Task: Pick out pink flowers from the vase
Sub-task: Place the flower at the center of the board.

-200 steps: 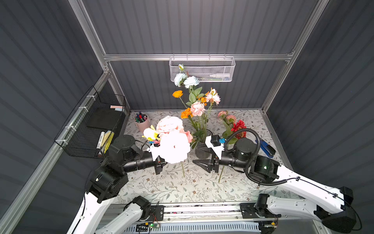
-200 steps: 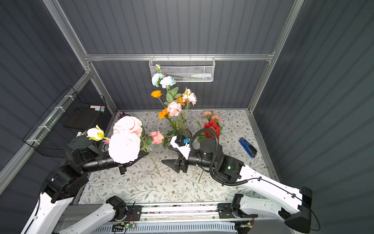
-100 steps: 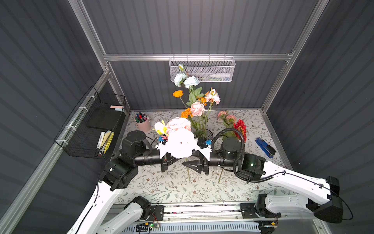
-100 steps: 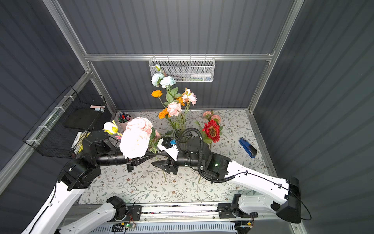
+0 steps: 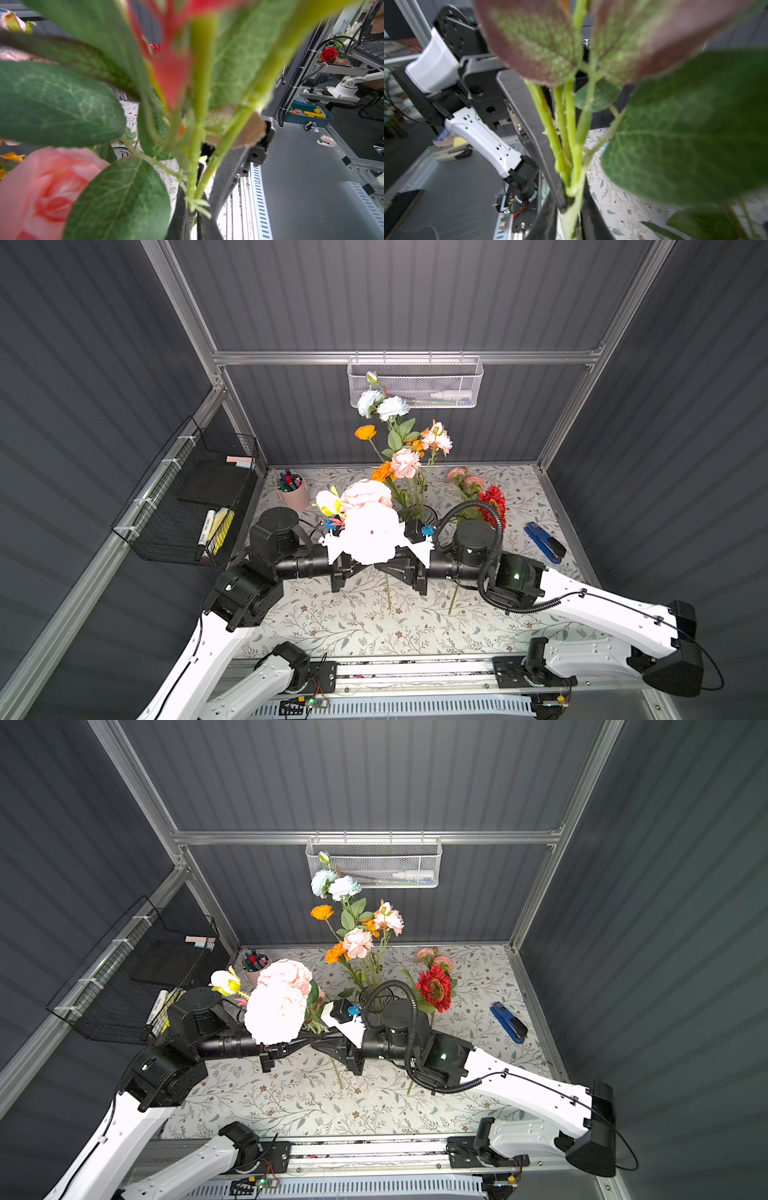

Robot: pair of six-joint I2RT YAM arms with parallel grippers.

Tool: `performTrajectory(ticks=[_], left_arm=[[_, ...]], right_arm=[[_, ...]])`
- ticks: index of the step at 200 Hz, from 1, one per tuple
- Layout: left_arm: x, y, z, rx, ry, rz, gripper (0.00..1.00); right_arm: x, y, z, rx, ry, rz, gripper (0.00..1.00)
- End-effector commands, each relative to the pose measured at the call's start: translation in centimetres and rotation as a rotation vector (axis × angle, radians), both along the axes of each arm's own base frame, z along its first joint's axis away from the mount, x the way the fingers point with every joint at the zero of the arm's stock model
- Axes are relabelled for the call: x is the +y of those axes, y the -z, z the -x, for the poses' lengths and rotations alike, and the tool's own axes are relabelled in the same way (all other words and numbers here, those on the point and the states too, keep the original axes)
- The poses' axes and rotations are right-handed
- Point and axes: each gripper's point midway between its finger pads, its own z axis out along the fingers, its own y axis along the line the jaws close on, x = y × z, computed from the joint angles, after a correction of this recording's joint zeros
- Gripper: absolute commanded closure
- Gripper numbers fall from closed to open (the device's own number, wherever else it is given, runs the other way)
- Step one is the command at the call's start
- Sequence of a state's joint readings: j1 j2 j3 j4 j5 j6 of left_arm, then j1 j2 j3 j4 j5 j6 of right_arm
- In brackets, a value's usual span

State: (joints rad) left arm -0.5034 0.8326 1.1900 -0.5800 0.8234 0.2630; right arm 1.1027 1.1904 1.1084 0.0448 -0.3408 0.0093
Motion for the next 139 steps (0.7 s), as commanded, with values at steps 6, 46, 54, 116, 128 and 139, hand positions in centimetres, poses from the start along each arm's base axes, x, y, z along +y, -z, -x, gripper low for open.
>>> performTrajectory(ticks=[6,46,54,116,128,139], left_arm=[[0.1,-1.0,0.7,-0.029,0.015,0.020,1.00],[0.2,-1.0,0.7,-0.021,0.005,0.019,0.94],[0.3,-1.2,0.8,-0.026,0.001,0.021,0.87],[1.9,-2.0,2.4,-0.115,-0.035,0.021,0.27],[2.0,-2.0,2.4,-0.122,-0.045,0.012,0.25],[2.2,-1.7,2.2,-0.125,-0.060,-0.007,0.25]], right_arm=[[0.2,-1.4,0.2,-0.029,-0.009,-0.026,0.93],[0.1,-1.3,0.3,-0.040,-0.014,-0.014,1.00],[0.0,-1.2,0.3,-0.044,-0.014,-0.012,1.00],[-2.0,-2.1,-0.2,-0.089,0.065,-0.012,1.00],[-2.7,-2.5,-0.1,-0.096,0.080,-0.017,1.00],[-3.5,-2.9,-0.1,-0.101,0.102,-0.020,1.00]])
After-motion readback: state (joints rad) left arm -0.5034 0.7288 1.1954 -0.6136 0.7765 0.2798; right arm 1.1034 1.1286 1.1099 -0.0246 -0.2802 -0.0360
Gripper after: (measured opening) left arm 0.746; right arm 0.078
